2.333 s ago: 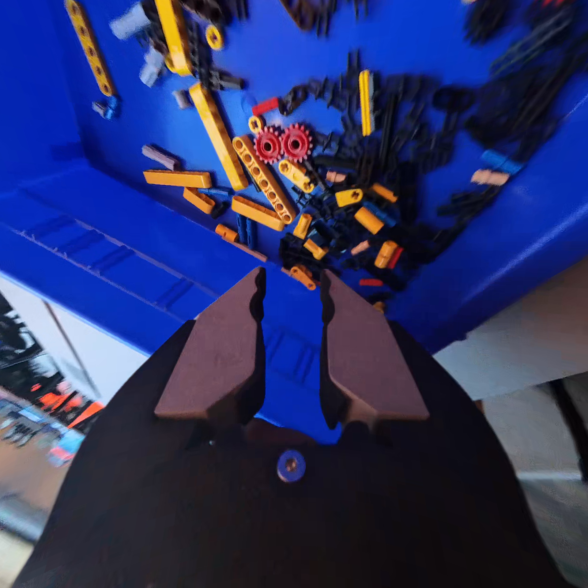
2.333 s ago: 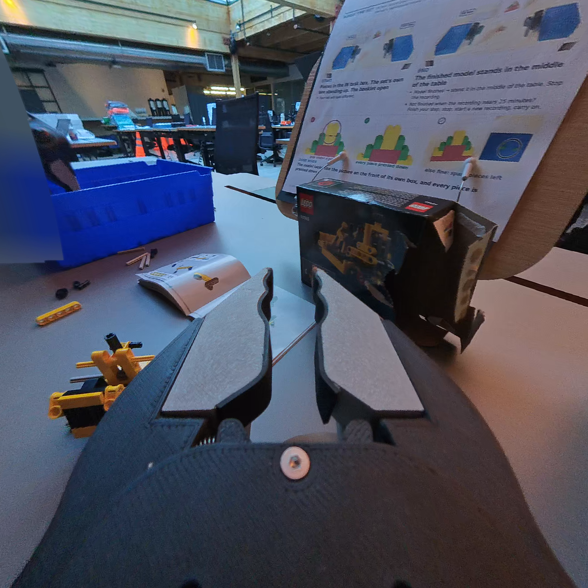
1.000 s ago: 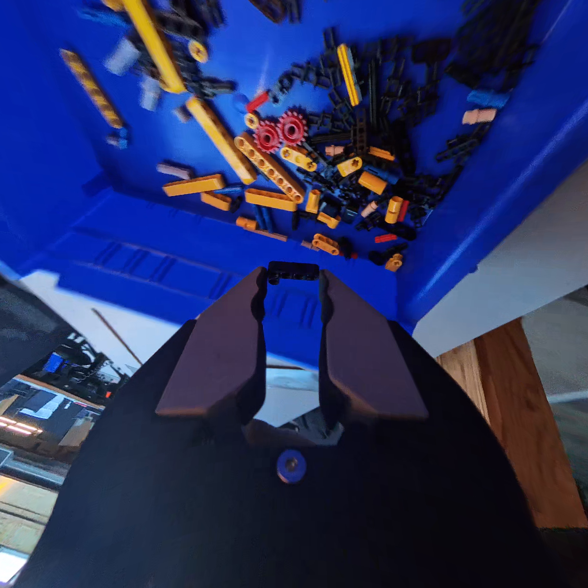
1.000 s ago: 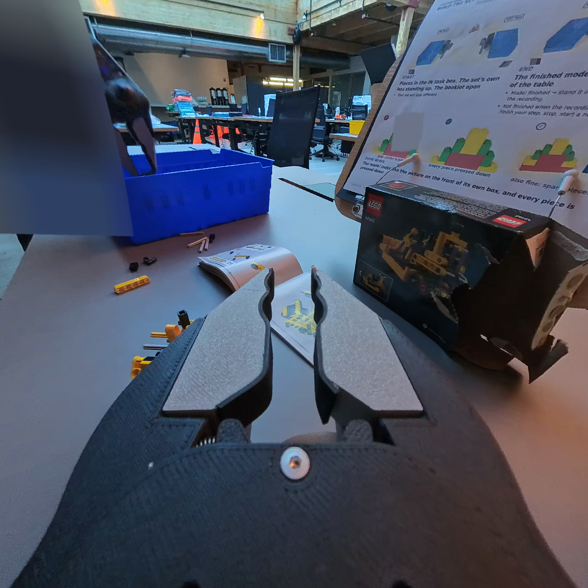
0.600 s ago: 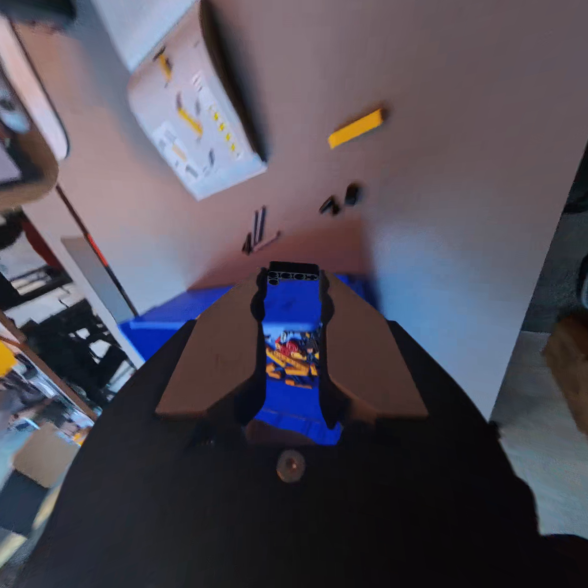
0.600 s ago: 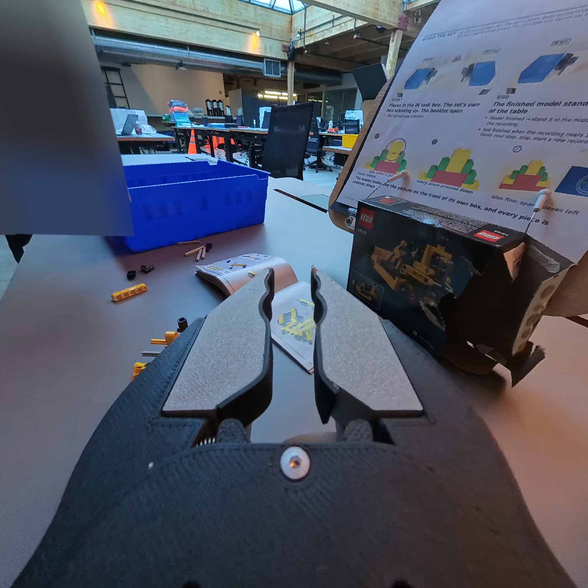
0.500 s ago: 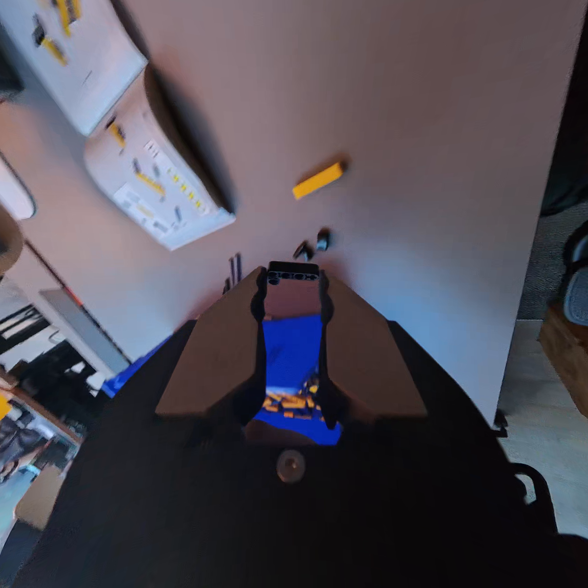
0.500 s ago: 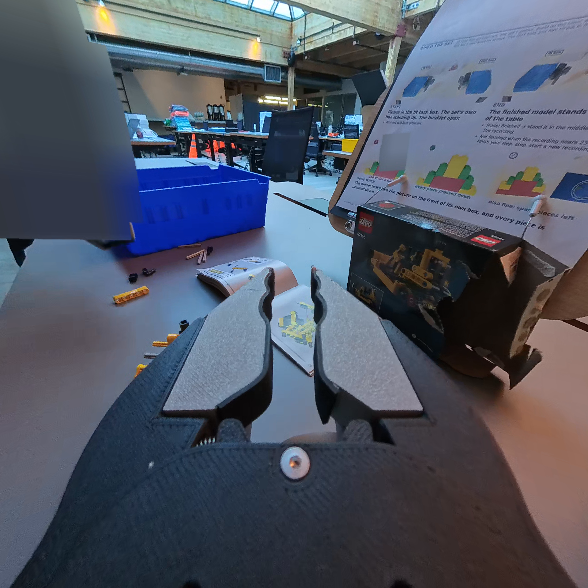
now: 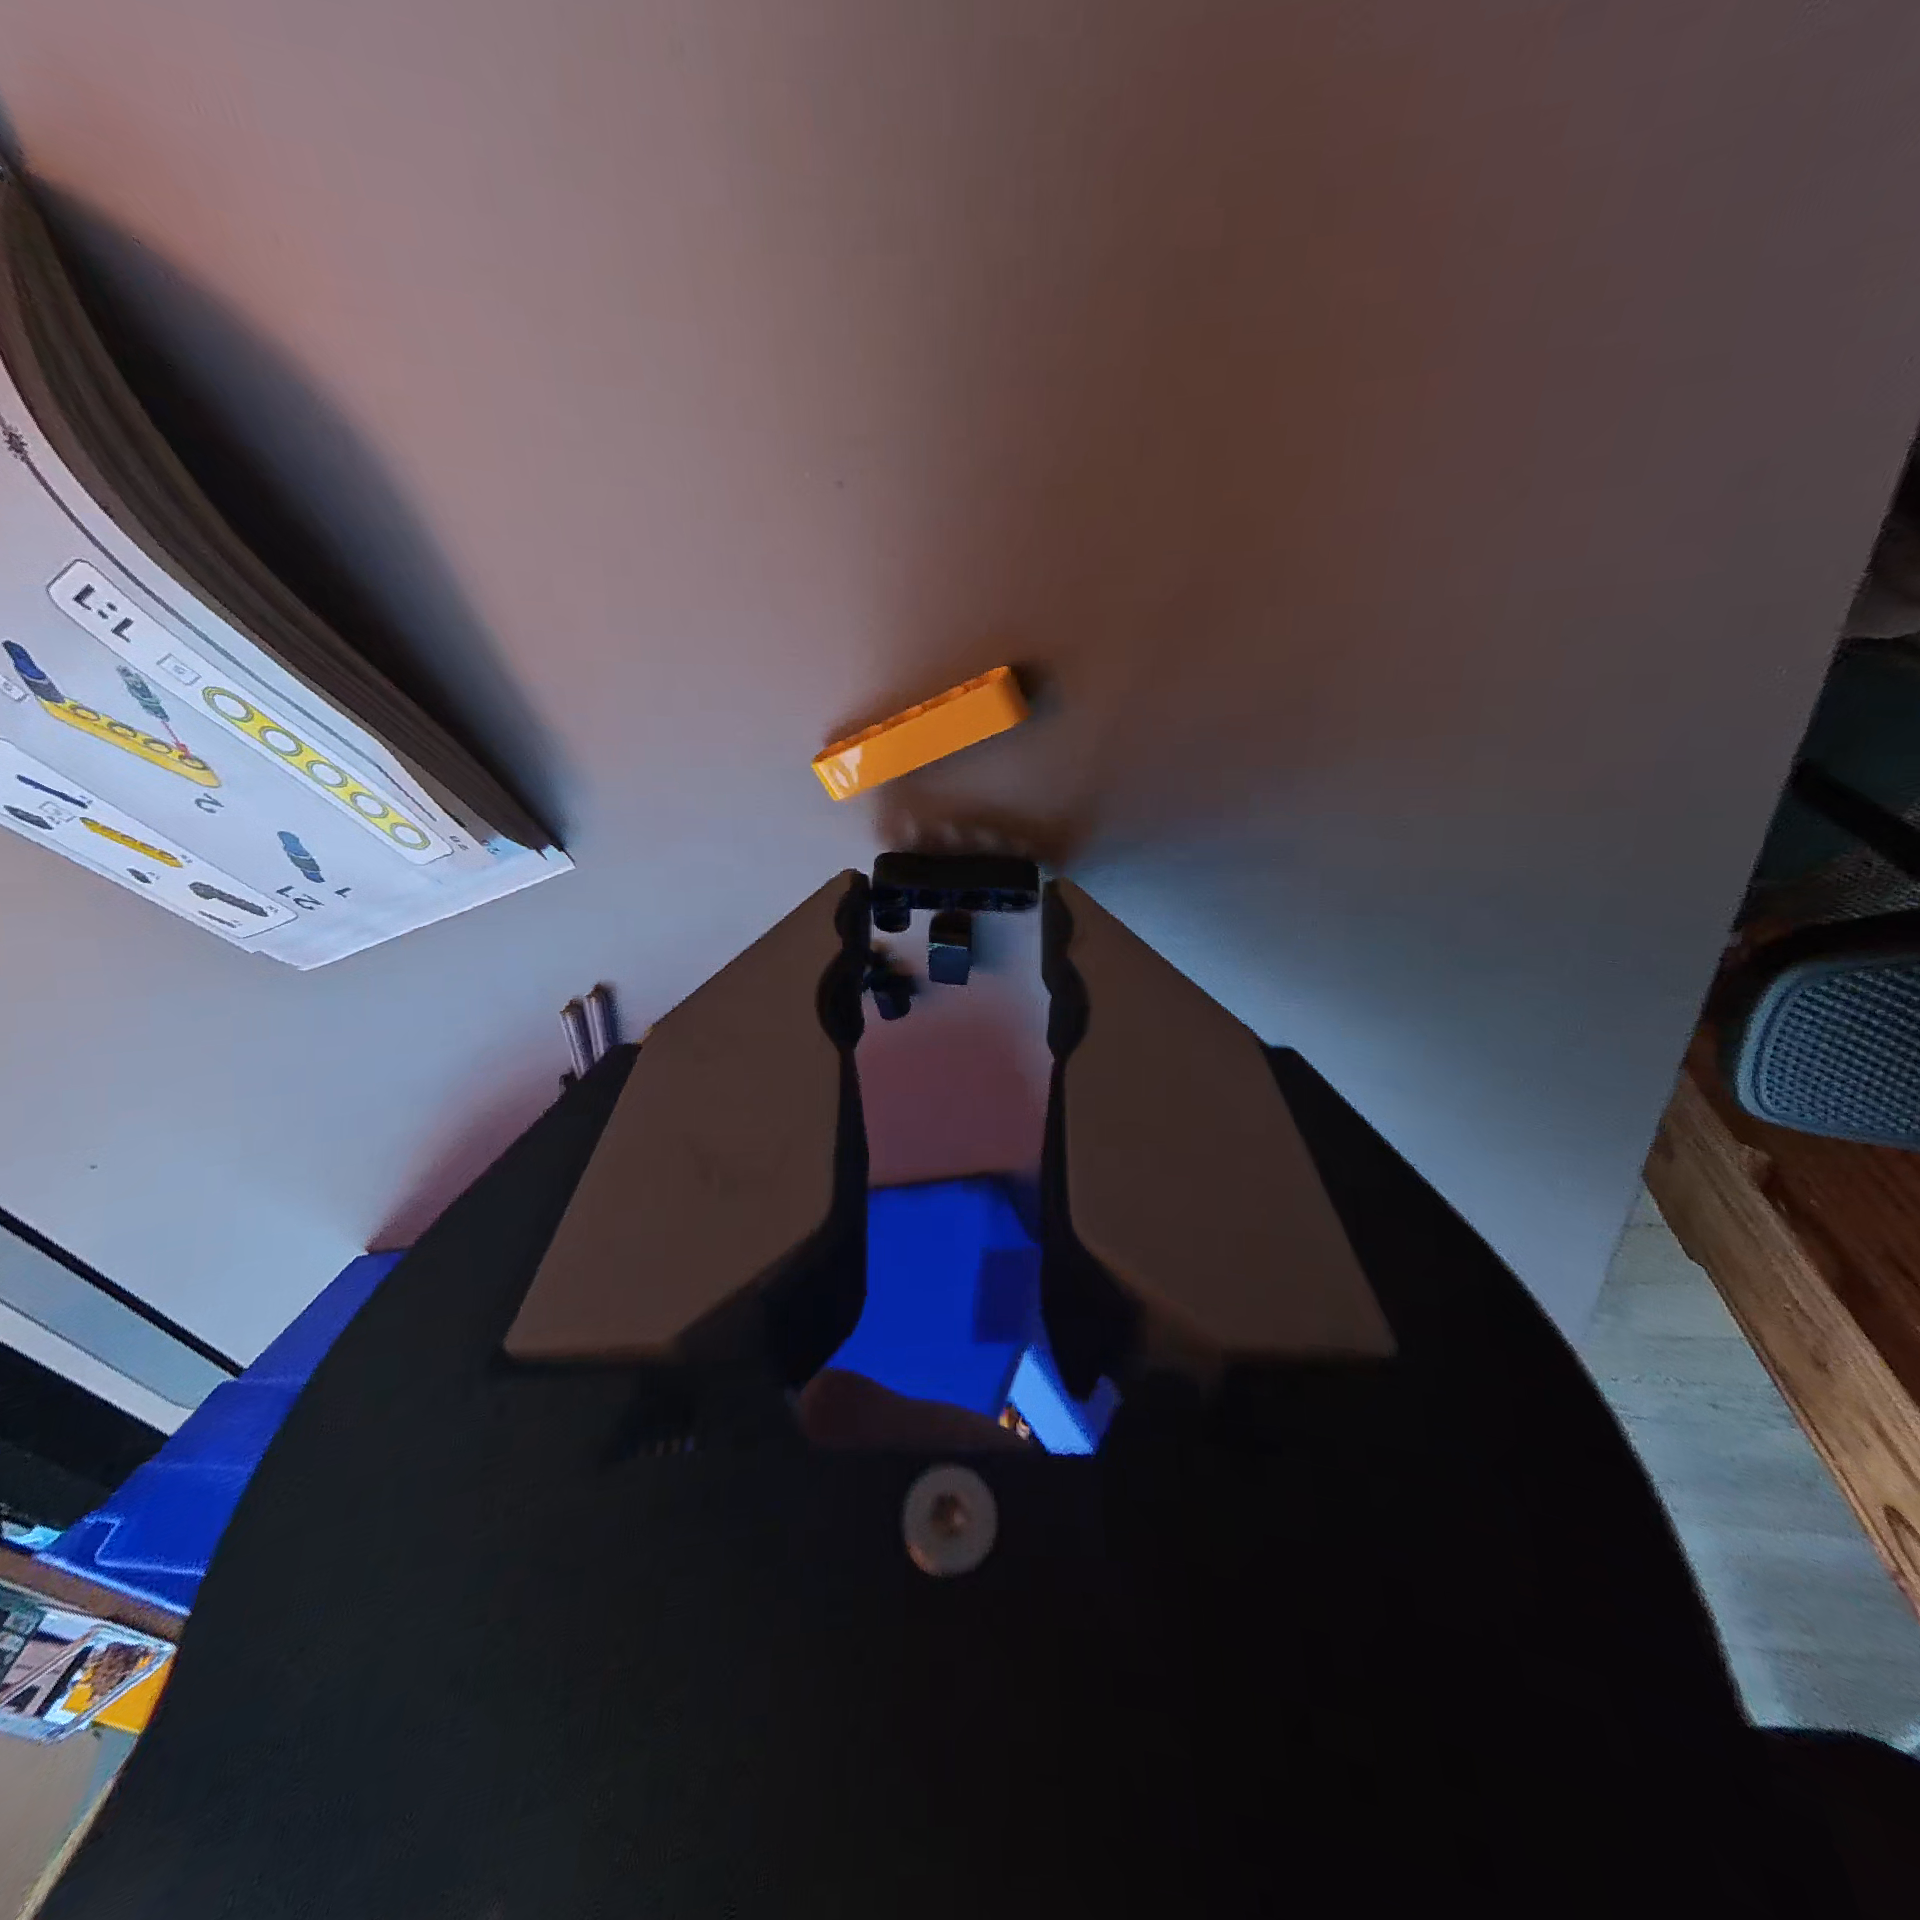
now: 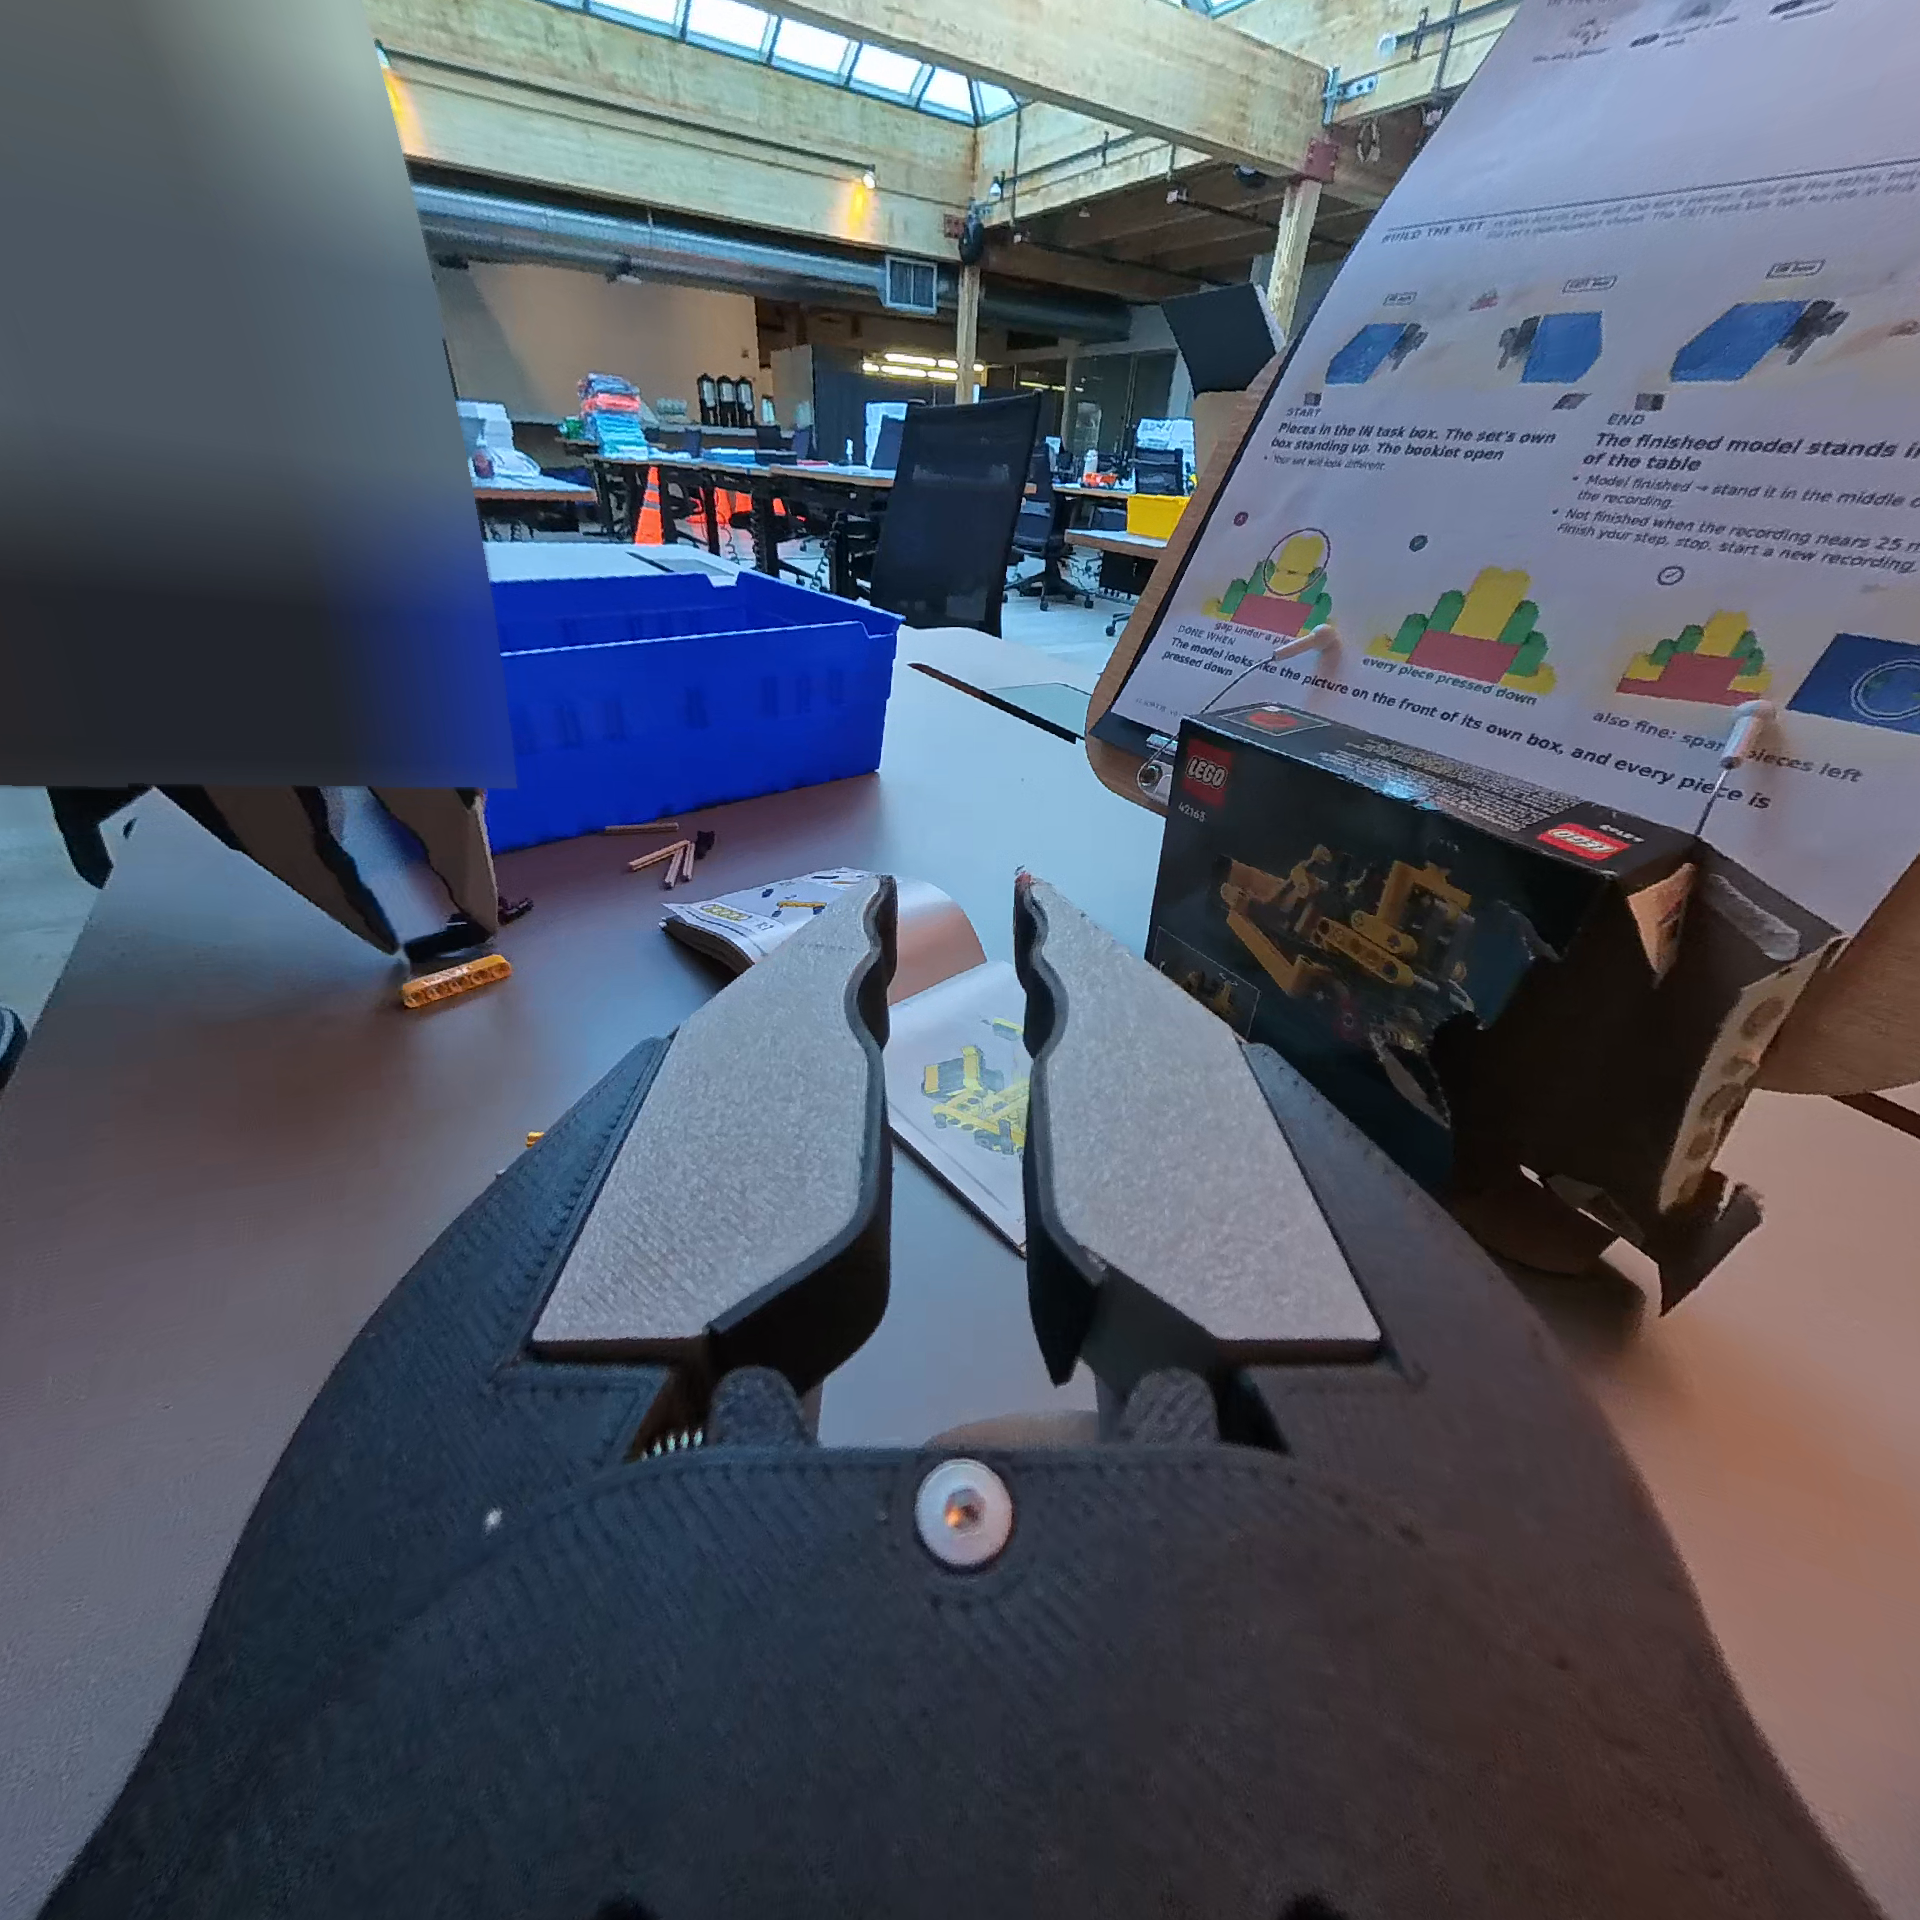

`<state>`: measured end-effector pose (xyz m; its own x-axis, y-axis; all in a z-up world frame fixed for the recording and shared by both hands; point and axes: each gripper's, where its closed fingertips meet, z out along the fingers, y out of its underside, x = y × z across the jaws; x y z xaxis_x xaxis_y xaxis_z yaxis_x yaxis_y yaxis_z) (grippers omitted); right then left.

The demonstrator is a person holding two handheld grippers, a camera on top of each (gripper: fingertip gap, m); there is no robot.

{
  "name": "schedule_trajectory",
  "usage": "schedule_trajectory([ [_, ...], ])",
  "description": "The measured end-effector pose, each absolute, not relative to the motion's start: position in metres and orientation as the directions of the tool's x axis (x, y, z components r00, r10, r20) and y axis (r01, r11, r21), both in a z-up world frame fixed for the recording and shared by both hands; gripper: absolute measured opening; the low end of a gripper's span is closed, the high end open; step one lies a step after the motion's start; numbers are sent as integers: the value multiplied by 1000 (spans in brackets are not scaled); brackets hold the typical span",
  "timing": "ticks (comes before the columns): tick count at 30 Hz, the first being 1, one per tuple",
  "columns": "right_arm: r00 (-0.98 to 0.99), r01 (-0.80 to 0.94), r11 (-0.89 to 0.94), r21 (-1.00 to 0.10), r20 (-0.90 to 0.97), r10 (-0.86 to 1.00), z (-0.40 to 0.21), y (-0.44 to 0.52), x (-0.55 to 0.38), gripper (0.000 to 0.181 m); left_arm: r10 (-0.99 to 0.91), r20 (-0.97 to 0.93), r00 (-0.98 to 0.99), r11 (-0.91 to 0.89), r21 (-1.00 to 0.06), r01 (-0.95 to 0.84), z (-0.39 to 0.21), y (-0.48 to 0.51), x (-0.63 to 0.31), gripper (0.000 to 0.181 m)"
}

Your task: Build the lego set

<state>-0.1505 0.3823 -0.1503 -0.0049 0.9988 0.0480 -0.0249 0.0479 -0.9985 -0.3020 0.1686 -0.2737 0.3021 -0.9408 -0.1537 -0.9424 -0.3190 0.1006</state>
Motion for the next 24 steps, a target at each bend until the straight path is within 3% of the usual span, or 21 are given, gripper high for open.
schedule_trajectory([
  [10, 5, -10, 51, -999, 51, 999, -154, 385, -151, 19, -908, -142, 394, -373, -151, -915, -244, 175, -295, 38],
  [14, 15, -9, 46, -999, 46, 999, -155, 389, -151, 19, -852, -210, 479, -371, -403, -837, -208, 192, -284, 37],
  [17, 25, -6, 39, -999, 39, 999, -156, 392, -151, 19, -689, -341, 639, -301, -667, -681, -155, 228, -287, 35],
  [20, 28, 3, 31, -1000, 31, 999, -159, 394, -151, 19, -462, -298, 835, -211, -878, -430, -101, 254, -311, 31],
  [24, 38, 27, 22, -999, 23, 999, -166, 397, -154, 19, -163, -89, 983, -165, -979, -116, -76, 271, -366, 16],
])
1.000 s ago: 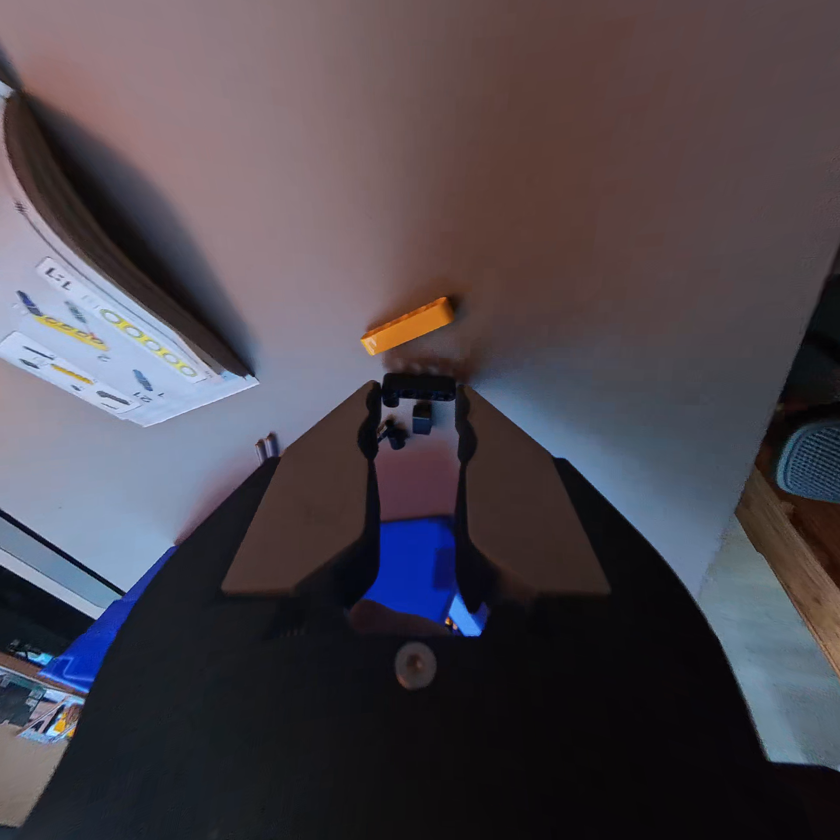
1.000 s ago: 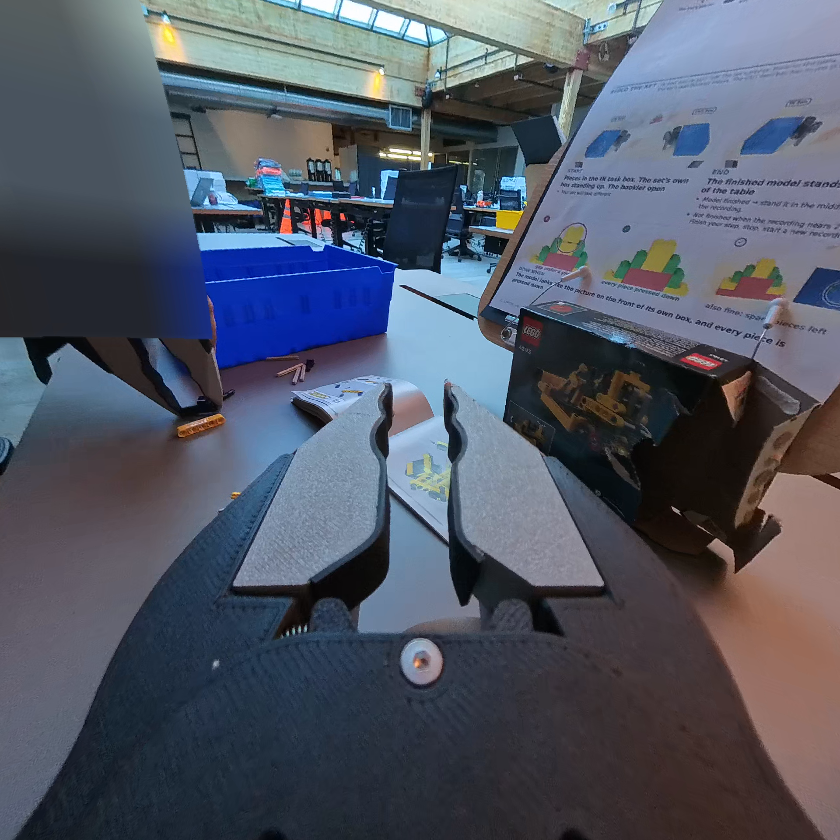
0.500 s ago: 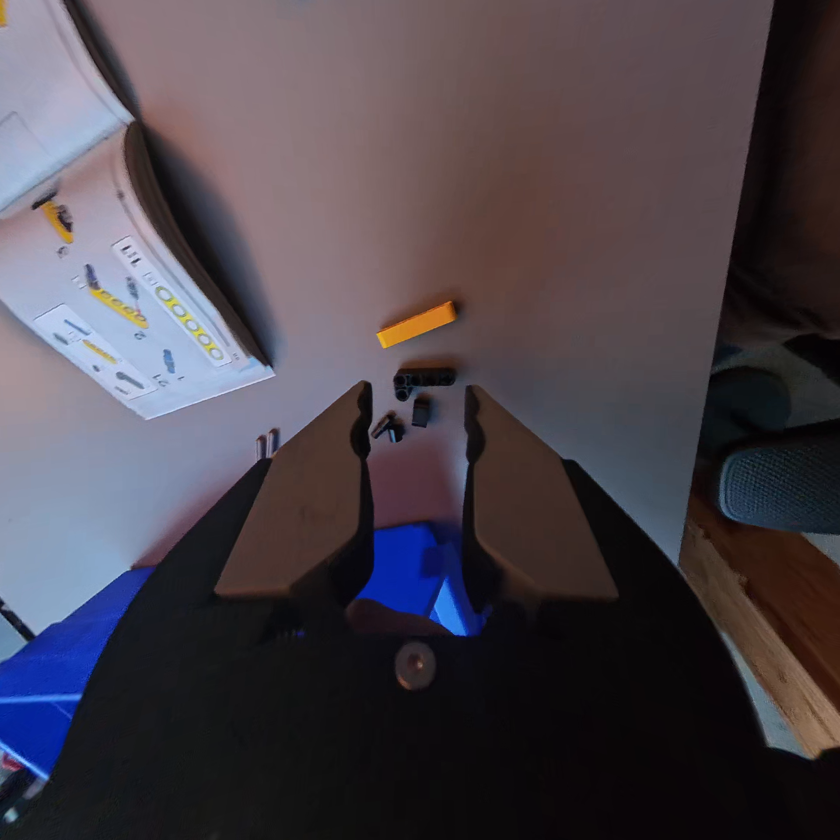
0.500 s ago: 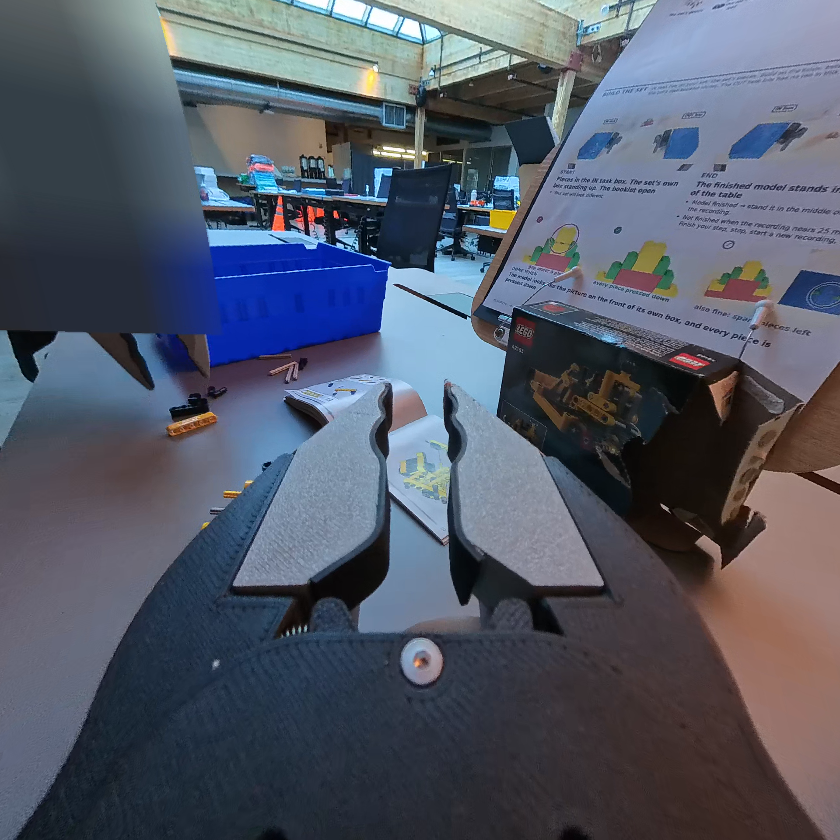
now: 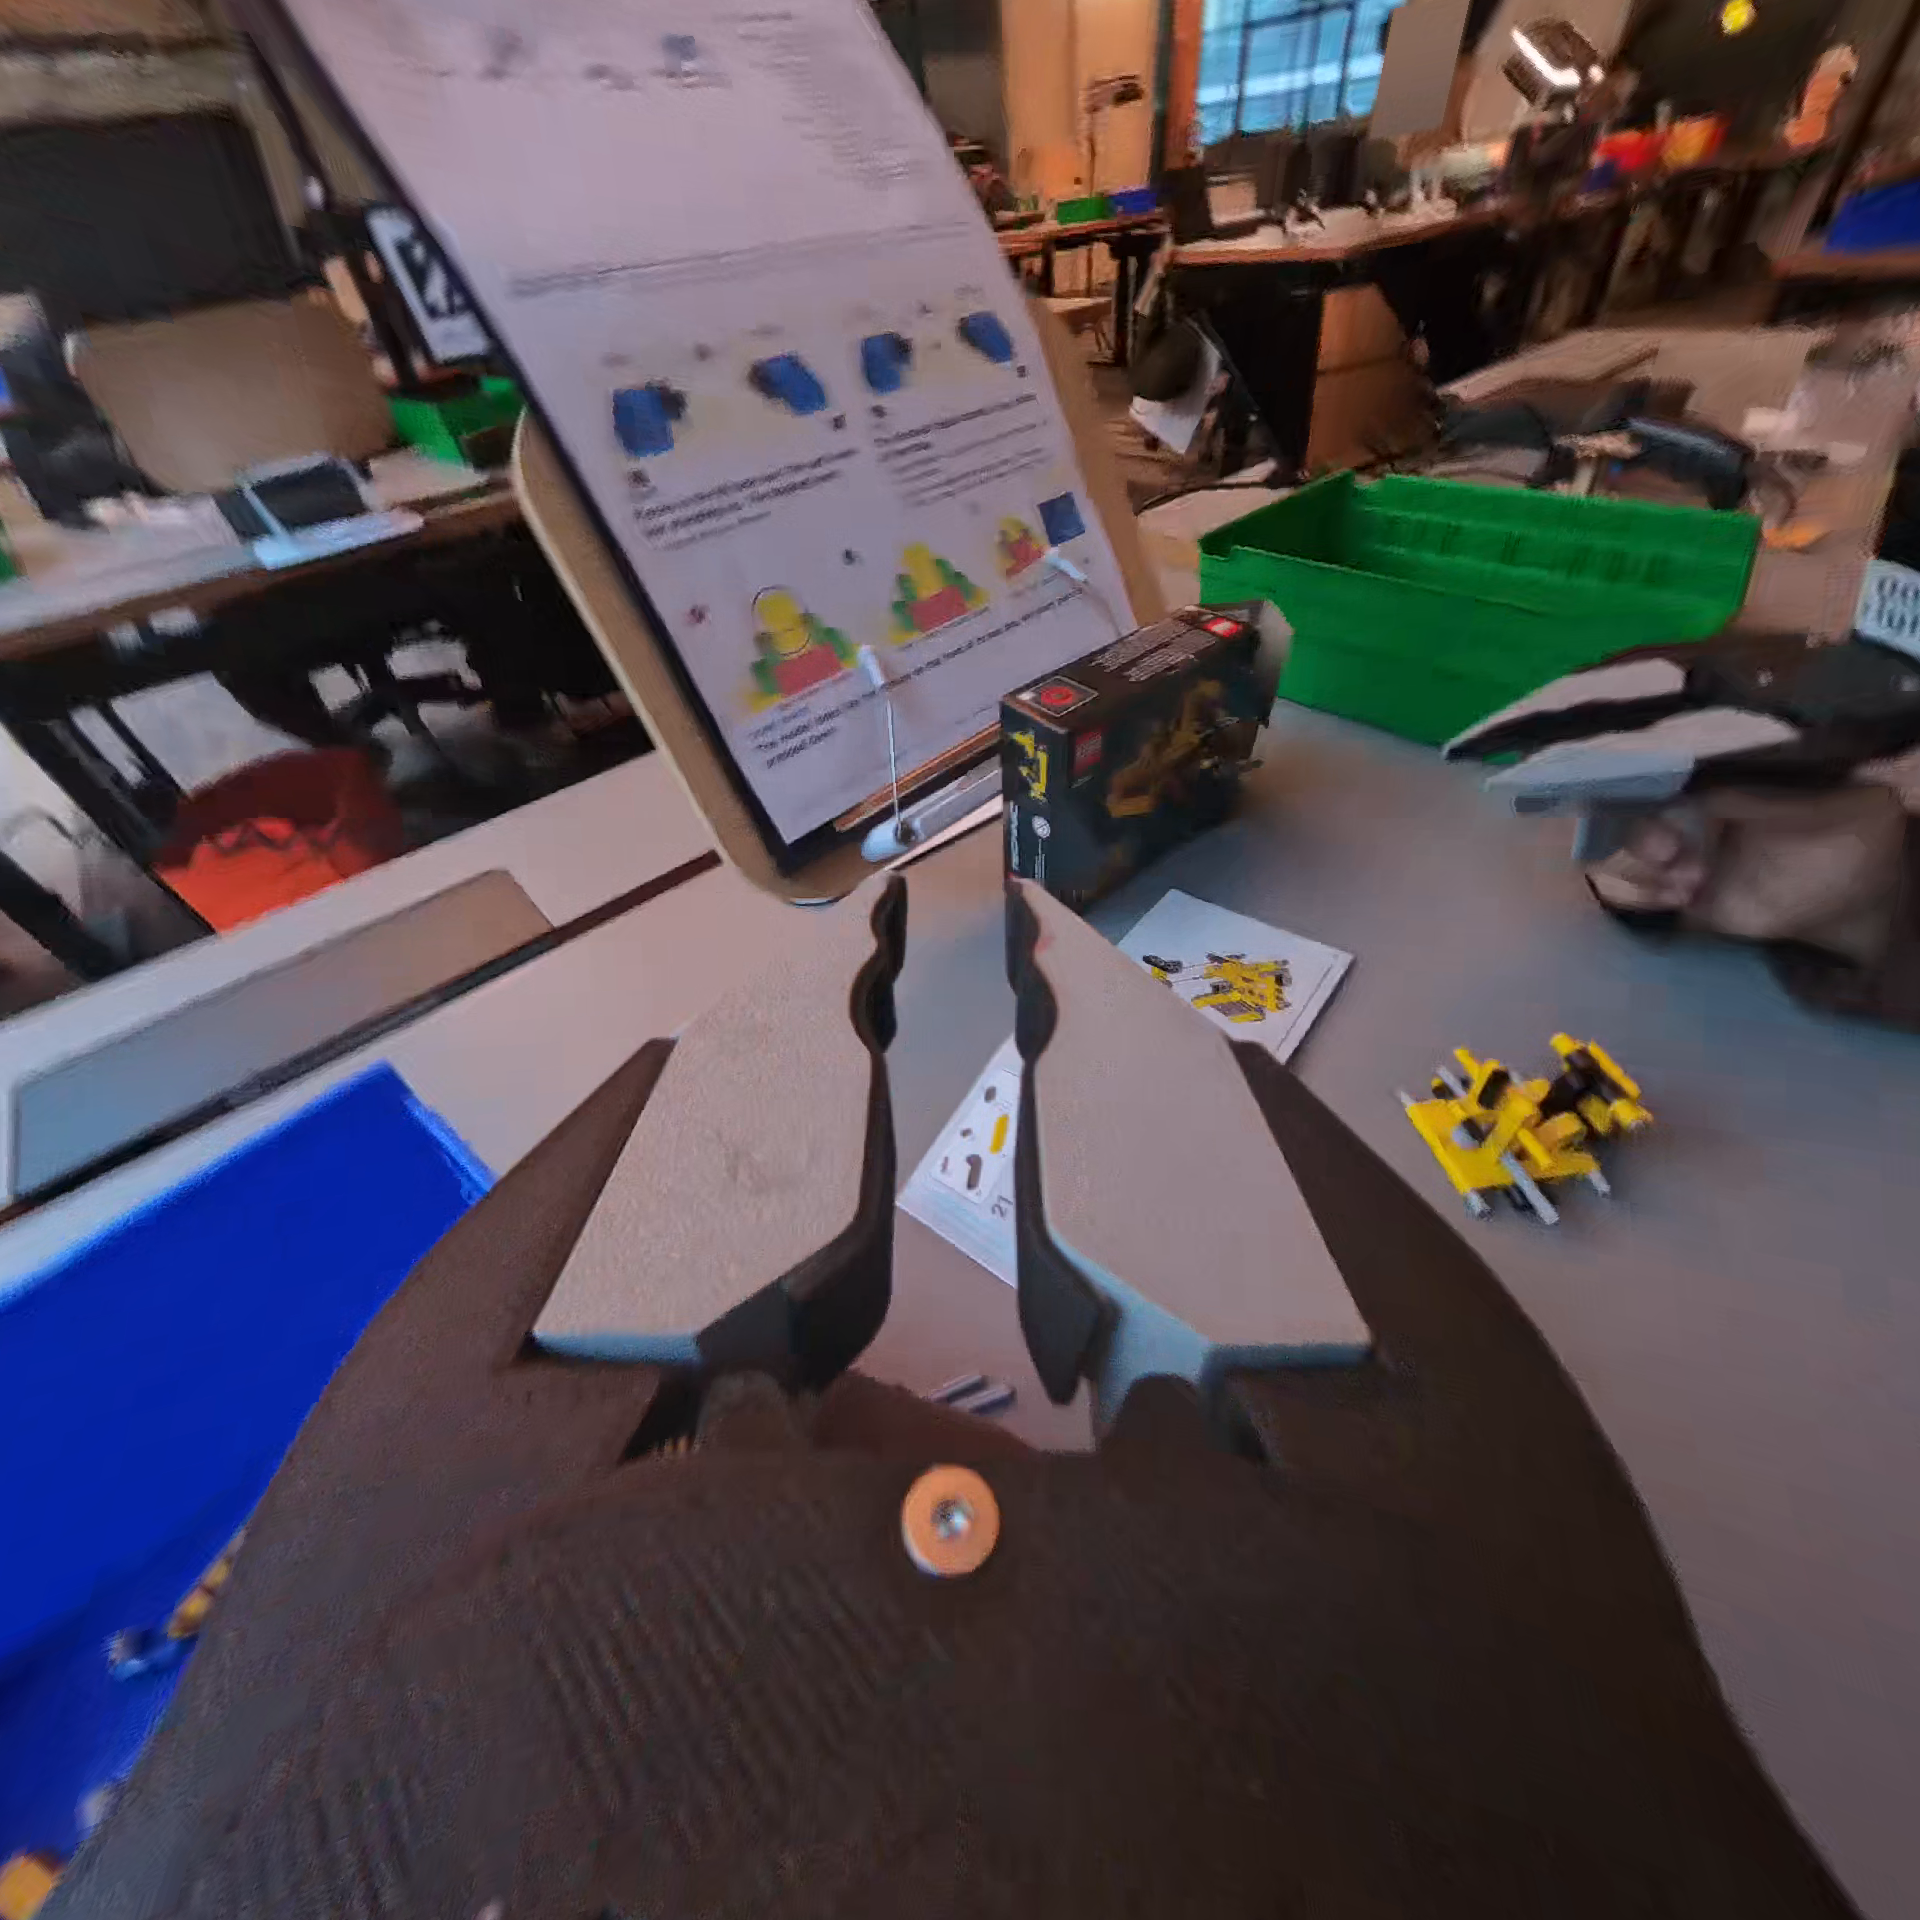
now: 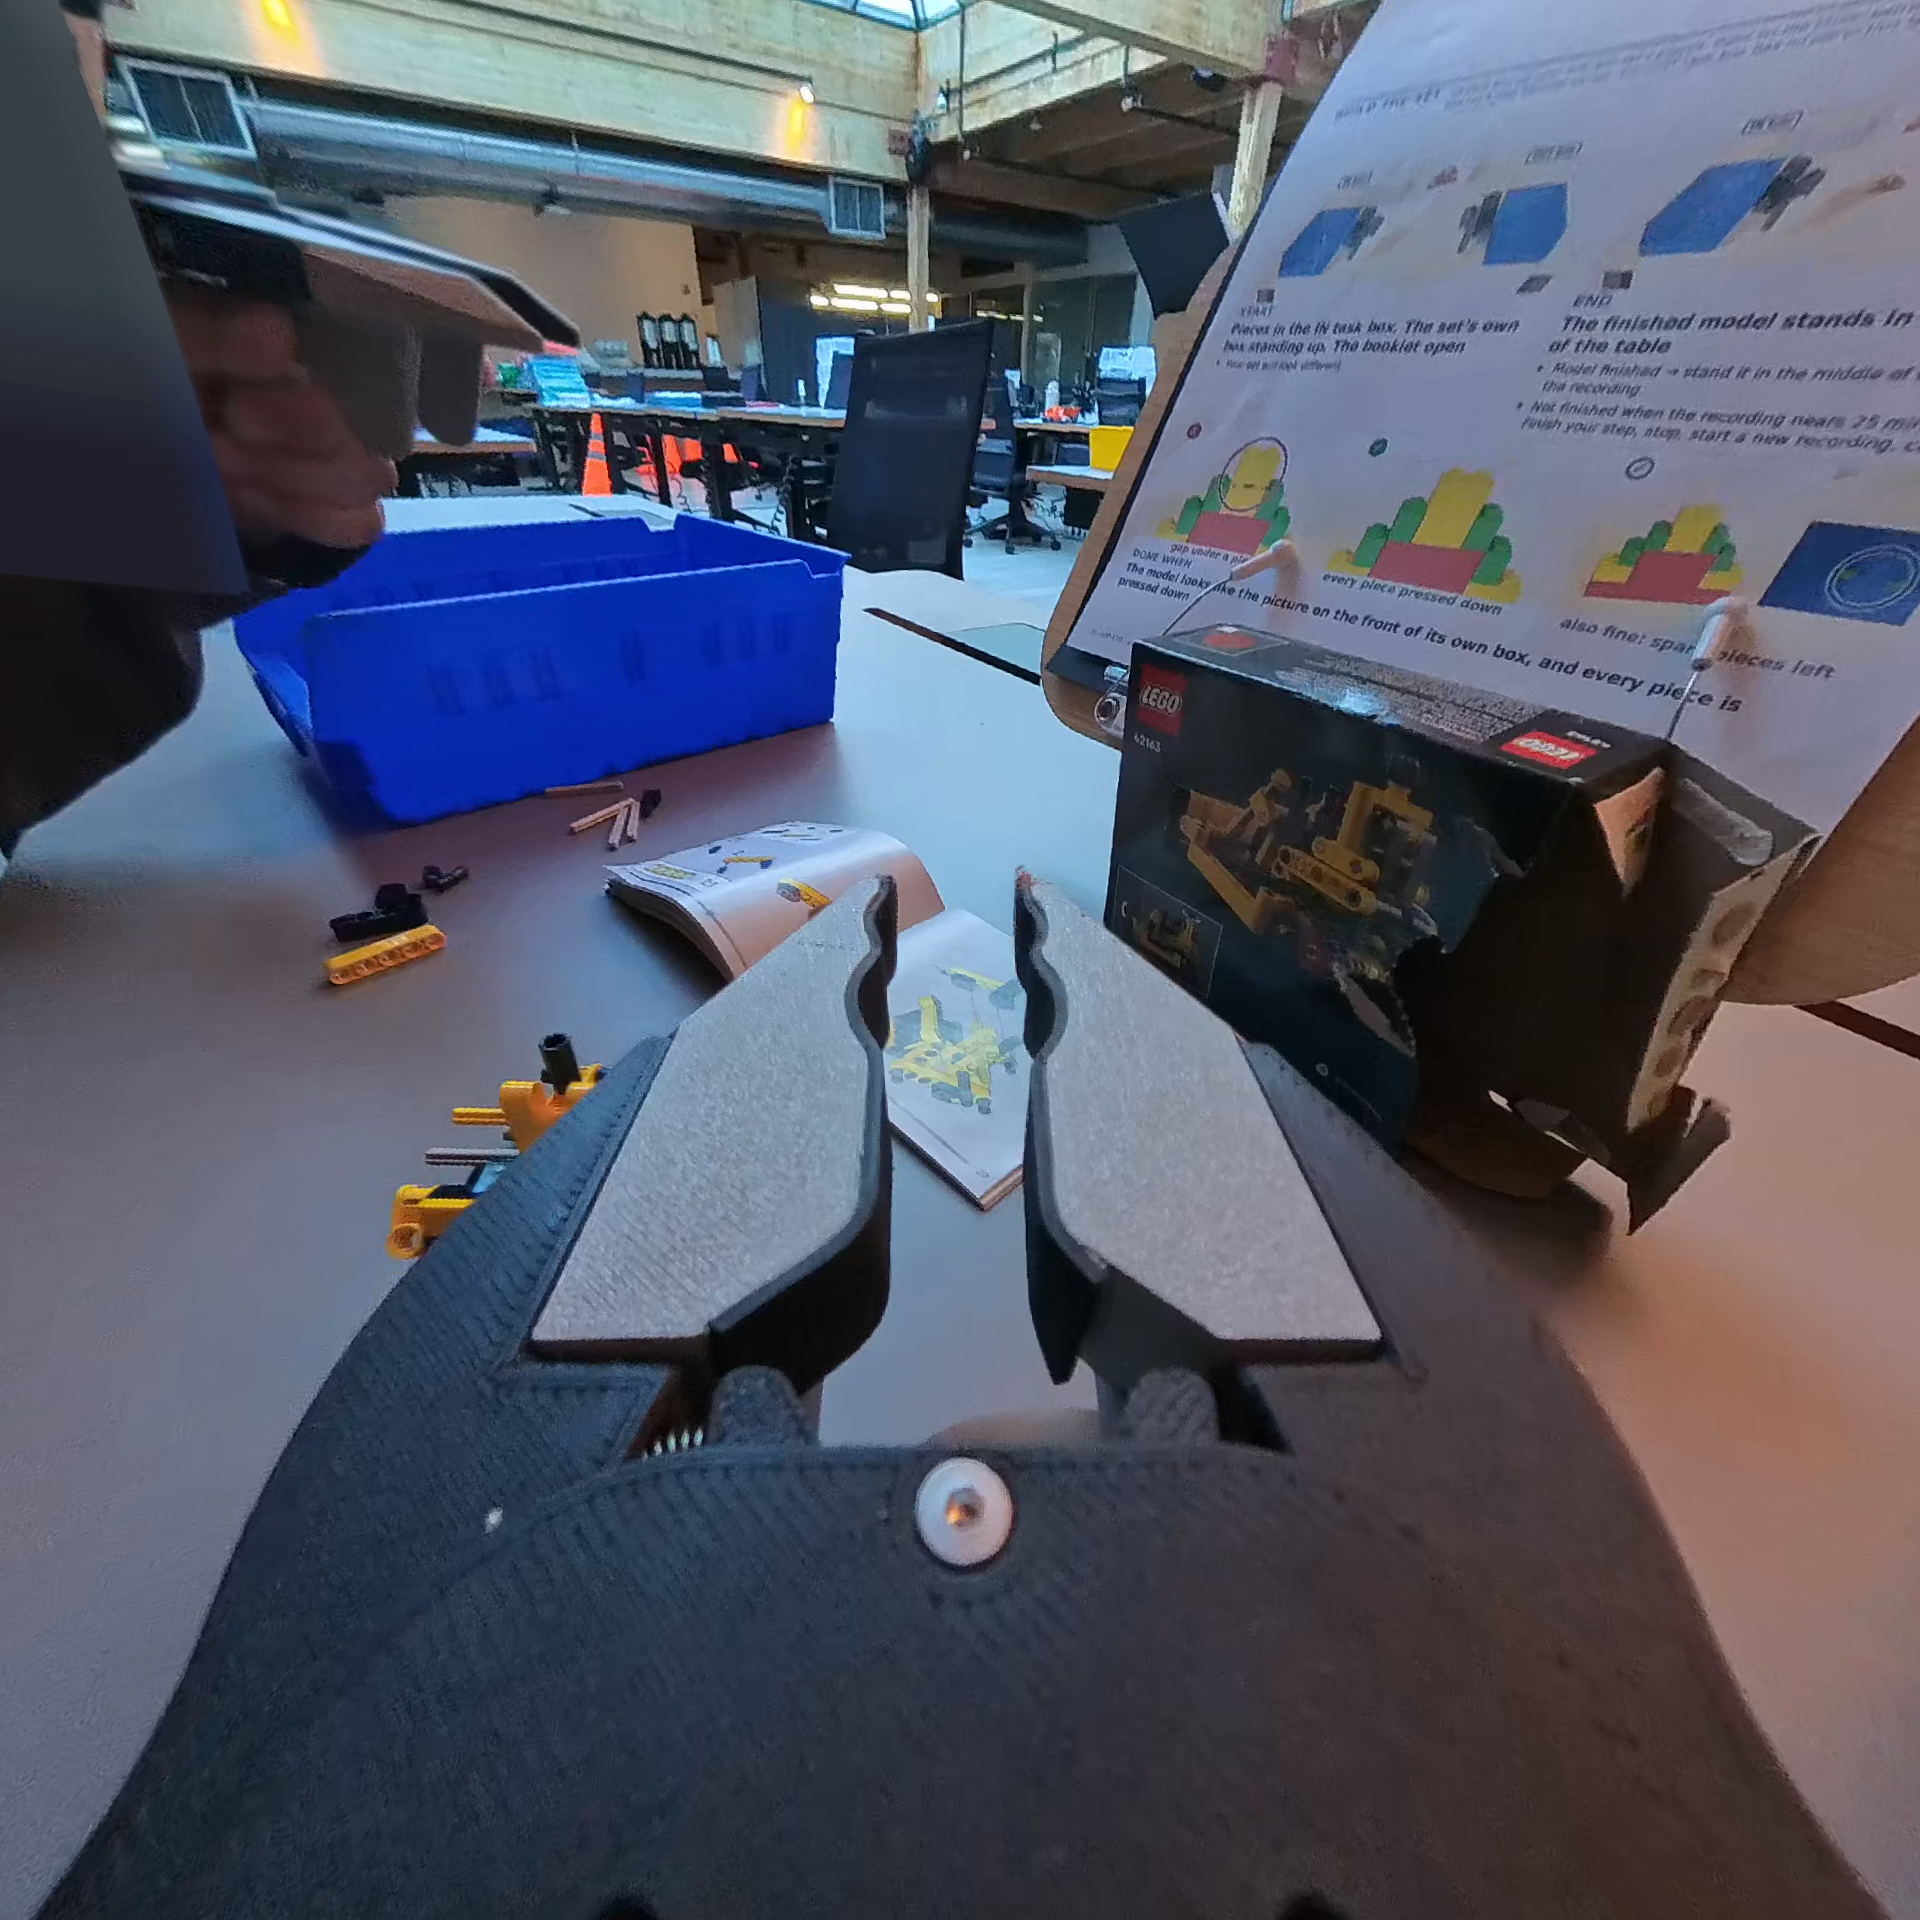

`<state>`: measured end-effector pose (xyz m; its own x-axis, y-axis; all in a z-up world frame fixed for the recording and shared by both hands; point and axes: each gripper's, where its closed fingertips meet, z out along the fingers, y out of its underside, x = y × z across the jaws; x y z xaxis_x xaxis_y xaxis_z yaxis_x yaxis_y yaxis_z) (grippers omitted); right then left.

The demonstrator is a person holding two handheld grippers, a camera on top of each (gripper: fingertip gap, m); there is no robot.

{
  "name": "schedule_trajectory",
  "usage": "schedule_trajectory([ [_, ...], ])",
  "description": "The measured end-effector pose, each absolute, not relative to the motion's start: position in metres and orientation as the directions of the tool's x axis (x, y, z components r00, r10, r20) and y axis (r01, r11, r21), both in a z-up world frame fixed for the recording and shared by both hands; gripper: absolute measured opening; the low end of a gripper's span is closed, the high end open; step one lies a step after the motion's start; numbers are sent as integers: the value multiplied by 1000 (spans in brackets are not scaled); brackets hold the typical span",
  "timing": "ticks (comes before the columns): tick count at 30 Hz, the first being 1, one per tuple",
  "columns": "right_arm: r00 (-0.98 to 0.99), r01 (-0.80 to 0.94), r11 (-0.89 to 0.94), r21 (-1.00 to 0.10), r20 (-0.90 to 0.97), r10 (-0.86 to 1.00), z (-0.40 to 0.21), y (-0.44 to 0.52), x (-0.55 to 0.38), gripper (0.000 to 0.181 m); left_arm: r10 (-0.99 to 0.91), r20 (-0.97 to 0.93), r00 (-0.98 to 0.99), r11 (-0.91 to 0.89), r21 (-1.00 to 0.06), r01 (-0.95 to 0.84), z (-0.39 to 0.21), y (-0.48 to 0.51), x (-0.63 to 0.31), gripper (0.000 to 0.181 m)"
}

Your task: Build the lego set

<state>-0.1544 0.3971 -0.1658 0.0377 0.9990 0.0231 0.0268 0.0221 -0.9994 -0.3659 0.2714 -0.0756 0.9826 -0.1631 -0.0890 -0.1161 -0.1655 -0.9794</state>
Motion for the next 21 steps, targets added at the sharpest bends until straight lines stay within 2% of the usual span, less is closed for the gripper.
schedule_trajectory([
  [2, 51, 39, 19, -999, 21, 998, -169, 400, -156, 19, -147, -33, 989, -201, -978, -63, -85, 276, -373, 17],
  [5, 78, 53, 10, -999, 14, 997, -173, 406, -157, 19, -70, -74, 995, -194, -977, -86, -90, 283, -384, 17],
  [10, 129, 88, 6, -996, 18, 991, -182, 417, -160, 19, -62, -35, 997, -85, -996, -40, -76, 278, -388, 14],
  [13, 161, 80, -16, -997, -3, 987, -181, 426, -159, 19, -17, 29, 999, 15, -999, 29, -67, 270, -405, 0],
  [17, 168, 81, -41, -996, -27, 986, -182, 433, -161, 20, -4, 85, 996, -35, -996, 85, -76, 266, -418, 0],
  [21, 184, 95, -45, -995, -26, 983, -184, 439, -166, 20, 44, 93, 995, 23, -996, 92, -64, 258, -428, 0],
])
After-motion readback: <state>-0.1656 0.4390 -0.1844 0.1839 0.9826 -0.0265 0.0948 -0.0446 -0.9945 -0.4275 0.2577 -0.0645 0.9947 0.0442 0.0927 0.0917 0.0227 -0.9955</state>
